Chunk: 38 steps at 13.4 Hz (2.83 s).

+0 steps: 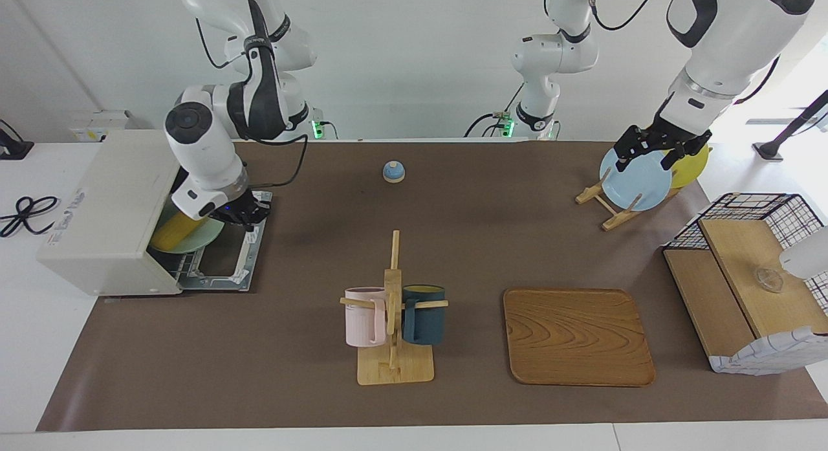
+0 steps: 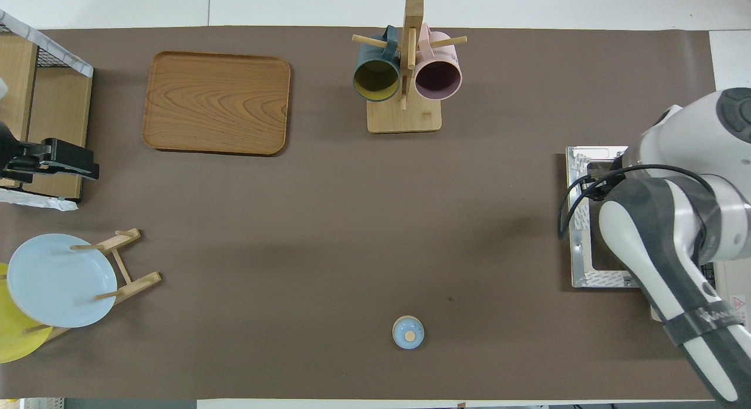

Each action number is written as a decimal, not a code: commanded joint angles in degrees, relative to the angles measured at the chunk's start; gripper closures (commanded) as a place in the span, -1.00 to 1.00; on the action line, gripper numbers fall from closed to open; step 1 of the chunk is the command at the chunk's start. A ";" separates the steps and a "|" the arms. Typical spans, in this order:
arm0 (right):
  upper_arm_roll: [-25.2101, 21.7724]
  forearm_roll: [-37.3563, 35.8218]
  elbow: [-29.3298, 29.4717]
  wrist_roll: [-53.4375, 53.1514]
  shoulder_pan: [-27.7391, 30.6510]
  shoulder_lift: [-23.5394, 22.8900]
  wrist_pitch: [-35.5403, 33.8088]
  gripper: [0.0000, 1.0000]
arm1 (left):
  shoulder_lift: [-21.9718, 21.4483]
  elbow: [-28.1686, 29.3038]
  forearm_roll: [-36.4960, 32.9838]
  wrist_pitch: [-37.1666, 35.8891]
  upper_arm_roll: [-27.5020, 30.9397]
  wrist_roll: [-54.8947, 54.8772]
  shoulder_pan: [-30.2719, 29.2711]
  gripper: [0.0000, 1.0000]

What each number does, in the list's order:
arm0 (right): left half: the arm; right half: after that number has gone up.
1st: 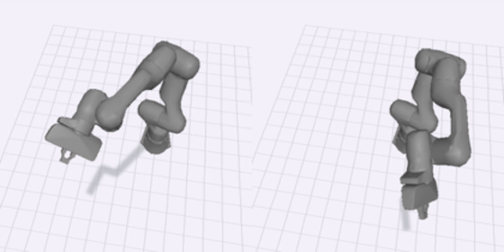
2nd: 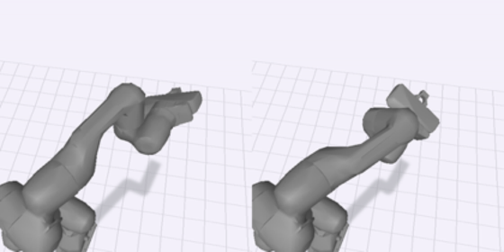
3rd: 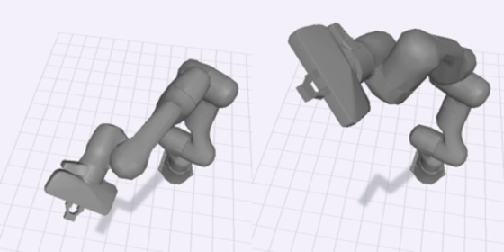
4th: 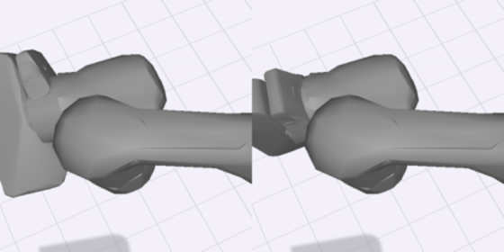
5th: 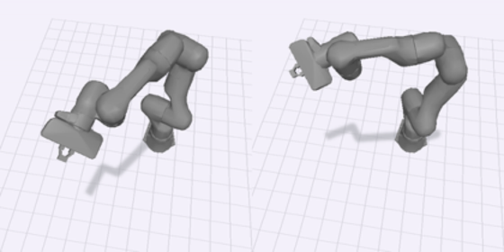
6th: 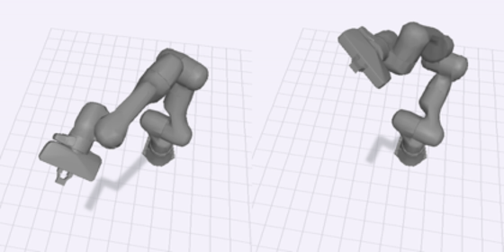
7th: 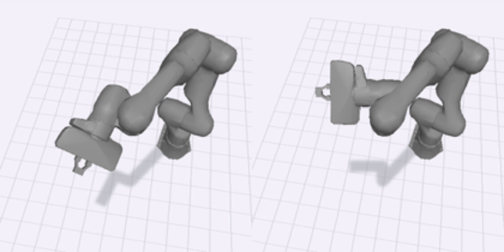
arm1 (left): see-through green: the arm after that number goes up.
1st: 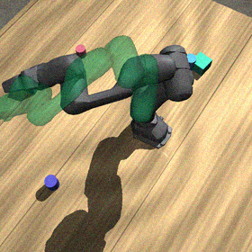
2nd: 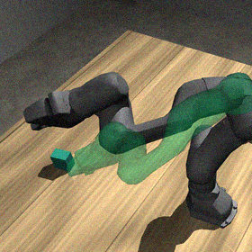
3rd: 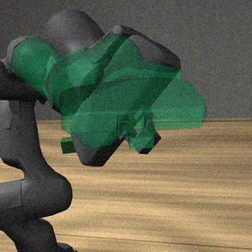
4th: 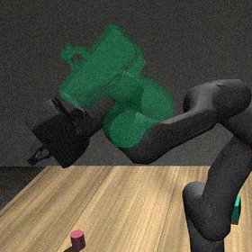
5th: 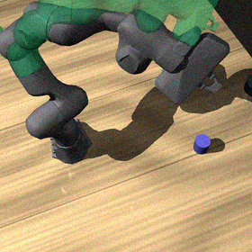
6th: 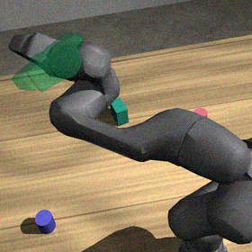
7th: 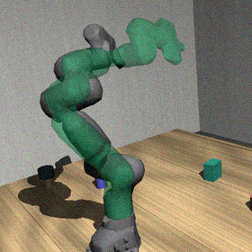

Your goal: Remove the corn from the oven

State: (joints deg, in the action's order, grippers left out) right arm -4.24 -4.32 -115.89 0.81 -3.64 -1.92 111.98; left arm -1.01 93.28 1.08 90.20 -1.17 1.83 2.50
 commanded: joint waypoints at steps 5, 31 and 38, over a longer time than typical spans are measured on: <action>0.37 -0.96 -10.23 3.59 6.36 3.76 7.29 0.74 | -0.49 0.76 -1.08 0.94 -0.24 0.46 0.05 -1.00; 0.99 -4.74 -5.43 5.26 1.98 2.11 -0.24 1.00 | -0.49 0.85 -1.08 1.74 -0.32 0.55 0.40 -1.00; 1.34 -7.02 6.27 -18.61 -20.15 -3.34 -9.32 1.00 | -0.49 1.03 -1.08 2.44 -0.32 0.46 0.40 -1.00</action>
State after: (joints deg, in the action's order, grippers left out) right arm -2.85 -9.99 -113.40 -10.71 -19.10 -1.99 104.59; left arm -1.01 93.28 1.08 91.11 -1.48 1.86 2.60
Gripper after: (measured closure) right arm 0.974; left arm 0.000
